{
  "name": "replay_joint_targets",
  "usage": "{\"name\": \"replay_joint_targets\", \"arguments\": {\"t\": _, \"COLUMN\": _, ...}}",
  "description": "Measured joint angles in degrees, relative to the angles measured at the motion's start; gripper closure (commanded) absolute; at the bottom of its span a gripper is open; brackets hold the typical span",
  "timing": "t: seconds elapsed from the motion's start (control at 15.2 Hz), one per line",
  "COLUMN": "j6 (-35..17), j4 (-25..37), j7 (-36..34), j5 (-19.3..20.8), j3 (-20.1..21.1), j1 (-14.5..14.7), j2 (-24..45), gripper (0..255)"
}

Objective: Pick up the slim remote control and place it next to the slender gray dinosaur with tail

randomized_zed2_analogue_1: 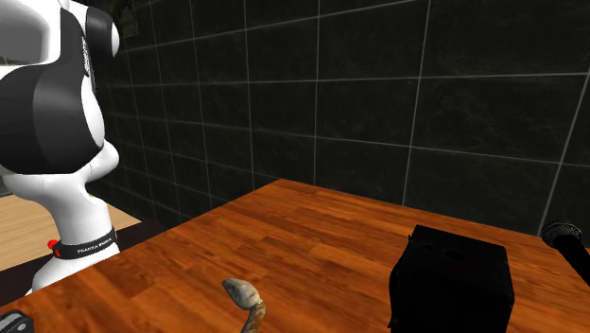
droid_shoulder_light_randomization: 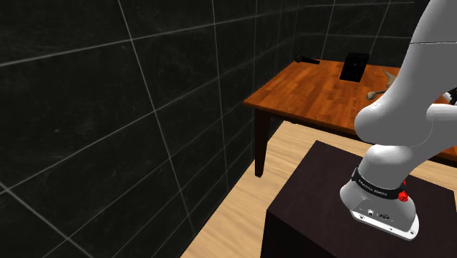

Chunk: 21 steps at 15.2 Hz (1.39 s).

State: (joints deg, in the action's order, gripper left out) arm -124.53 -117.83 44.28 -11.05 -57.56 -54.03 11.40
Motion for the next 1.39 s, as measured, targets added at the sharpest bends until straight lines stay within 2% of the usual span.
{"name": "replay_joint_targets", "arguments": {"t": 0.46, "j6": -3.99, "j4": -1.51, "j7": 3.35, "j5": -4.99, "j3": 2.41, "j1": -2.53, "j2": 4.52, "gripper": 255}}
{"name": "replay_joint_targets", "arguments": {"t": 0.86, "j6": -4.54, "j4": -1.8, "j7": 3.59, "j5": -5.5, "j3": 2.72, "j1": -2.7, "j2": 4.94, "gripper": 255}}
{"name": "replay_joint_targets", "arguments": {"t": 0.92, "j6": -4.54, "j4": -1.79, "j7": 3.59, "j5": -5.51, "j3": 2.72, "j1": -2.7, "j2": 4.94, "gripper": 0}}
{"name": "replay_joint_targets", "arguments": {"t": 1.39, "j6": -3.88, "j4": -1.44, "j7": 3.19, "j5": -4.85, "j3": 2.32, "j1": -2.39, "j2": 4.36, "gripper": 0}}
